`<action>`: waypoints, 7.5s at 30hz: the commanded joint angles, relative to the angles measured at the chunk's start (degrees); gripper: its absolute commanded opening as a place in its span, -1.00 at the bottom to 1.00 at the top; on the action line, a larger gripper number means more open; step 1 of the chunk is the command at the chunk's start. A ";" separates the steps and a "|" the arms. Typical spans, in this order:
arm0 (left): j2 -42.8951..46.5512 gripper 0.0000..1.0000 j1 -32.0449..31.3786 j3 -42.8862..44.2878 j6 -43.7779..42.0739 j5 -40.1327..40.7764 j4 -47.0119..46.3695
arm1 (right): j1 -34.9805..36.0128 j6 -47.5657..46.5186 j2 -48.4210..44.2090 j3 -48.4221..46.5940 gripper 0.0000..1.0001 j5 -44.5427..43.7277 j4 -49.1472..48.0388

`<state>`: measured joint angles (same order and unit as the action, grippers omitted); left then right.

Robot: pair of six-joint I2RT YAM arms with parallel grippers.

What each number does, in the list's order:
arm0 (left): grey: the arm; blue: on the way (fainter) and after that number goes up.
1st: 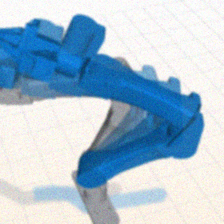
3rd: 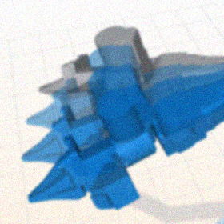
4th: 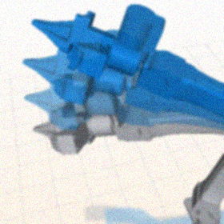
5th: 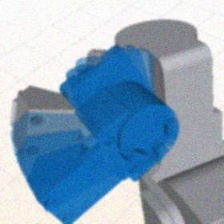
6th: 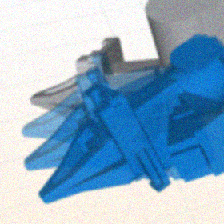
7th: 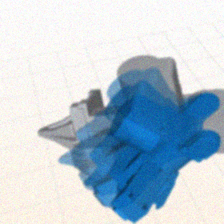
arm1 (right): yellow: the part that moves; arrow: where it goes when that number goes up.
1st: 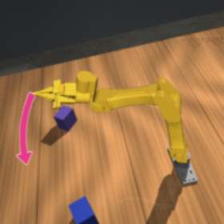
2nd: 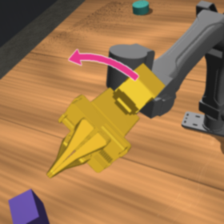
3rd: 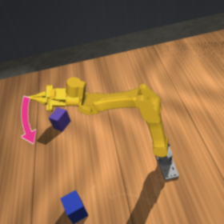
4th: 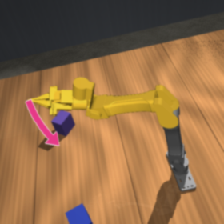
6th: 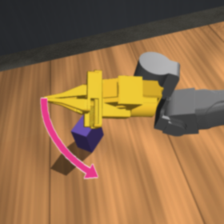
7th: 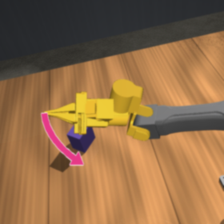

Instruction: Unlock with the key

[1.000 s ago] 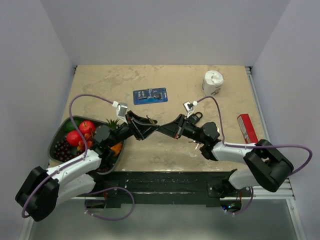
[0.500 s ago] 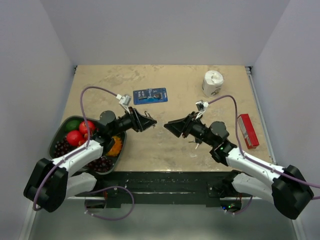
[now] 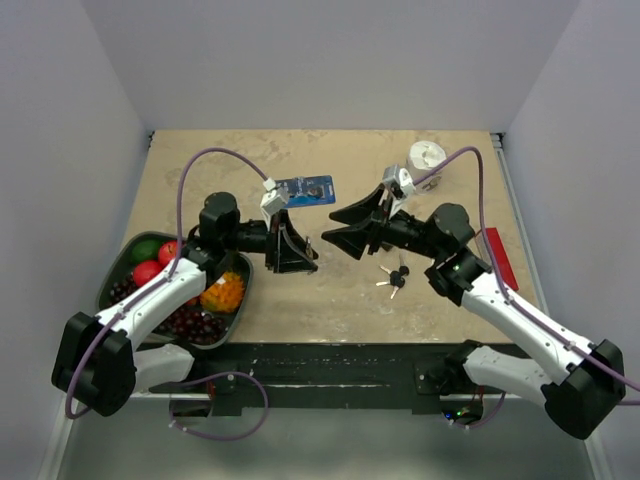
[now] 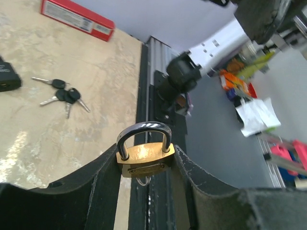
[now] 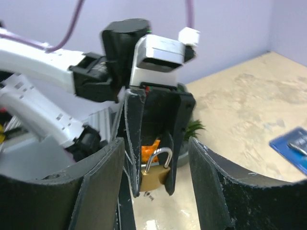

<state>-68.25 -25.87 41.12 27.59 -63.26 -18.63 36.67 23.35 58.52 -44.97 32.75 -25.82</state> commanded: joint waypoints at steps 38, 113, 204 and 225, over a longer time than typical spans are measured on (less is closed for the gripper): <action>1.36 -1.00 -1.12 0.97 -7.11 -19.01 3.16 | 6.14 -12.02 12.50 -9.70 -0.95 23.68 12.28; -49.27 0.48 2.40 43.78 -20.47 57.29 56.16 | 2.10 -4.19 24.36 3.49 0.08 -36.18 5.78; 1.19 0.99 -2.17 17.15 -18.72 54.92 24.17 | -10.21 24.28 17.42 12.01 -0.43 -46.64 38.57; -2.76 0.96 -8.15 16.00 -21.27 41.64 20.74 | -10.21 21.73 12.32 10.43 -1.00 -45.76 37.16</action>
<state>-69.87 -33.12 57.28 7.68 -19.88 5.15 26.61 45.39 72.64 -33.34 -13.47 12.82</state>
